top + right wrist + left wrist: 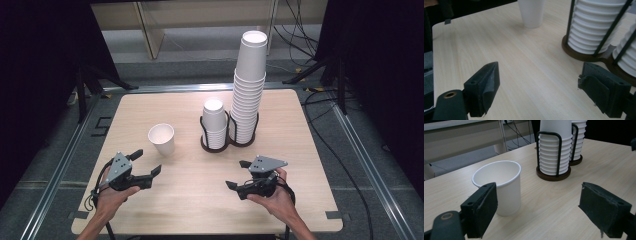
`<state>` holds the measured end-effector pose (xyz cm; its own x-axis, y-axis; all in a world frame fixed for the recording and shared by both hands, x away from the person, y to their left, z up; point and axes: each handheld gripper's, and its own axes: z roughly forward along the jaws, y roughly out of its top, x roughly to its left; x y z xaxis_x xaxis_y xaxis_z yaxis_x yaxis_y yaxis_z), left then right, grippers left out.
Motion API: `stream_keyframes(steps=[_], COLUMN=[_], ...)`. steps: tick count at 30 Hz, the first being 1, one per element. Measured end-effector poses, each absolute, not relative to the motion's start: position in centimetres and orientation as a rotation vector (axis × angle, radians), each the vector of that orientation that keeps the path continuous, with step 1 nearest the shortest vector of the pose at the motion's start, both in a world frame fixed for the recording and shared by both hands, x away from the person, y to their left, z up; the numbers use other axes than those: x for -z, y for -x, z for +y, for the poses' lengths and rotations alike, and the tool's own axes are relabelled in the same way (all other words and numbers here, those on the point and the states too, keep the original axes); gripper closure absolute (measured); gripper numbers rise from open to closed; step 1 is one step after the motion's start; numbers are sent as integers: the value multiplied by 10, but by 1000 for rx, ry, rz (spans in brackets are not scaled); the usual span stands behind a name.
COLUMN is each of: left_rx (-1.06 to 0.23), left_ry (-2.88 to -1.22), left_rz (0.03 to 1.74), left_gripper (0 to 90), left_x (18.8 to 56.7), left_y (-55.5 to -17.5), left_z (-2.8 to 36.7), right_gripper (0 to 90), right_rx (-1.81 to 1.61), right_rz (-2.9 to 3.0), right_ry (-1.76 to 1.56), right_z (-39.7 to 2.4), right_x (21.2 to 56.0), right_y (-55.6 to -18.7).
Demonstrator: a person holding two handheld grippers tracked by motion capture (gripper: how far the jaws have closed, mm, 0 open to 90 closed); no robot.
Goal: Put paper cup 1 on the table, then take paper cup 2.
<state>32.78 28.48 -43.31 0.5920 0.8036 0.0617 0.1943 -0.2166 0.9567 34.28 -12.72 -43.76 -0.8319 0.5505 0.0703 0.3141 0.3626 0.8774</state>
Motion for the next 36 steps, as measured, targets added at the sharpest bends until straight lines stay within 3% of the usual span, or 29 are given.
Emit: stream_keyframes(steps=[16,36], left_rx=[-671,-662], left_ry=[-1757,-1790], left_rz=[873,851], left_gripper=[147,147], left_x=[444,456], left_y=[-290,-288], left_z=[276,273], right_gripper=[164,155], right_rx=[-1468,-1503], right_rz=[2173,2009], right_ry=[-980,-1068], right_z=[-159,-187], right_x=[412,368], right_y=[-363,-399])
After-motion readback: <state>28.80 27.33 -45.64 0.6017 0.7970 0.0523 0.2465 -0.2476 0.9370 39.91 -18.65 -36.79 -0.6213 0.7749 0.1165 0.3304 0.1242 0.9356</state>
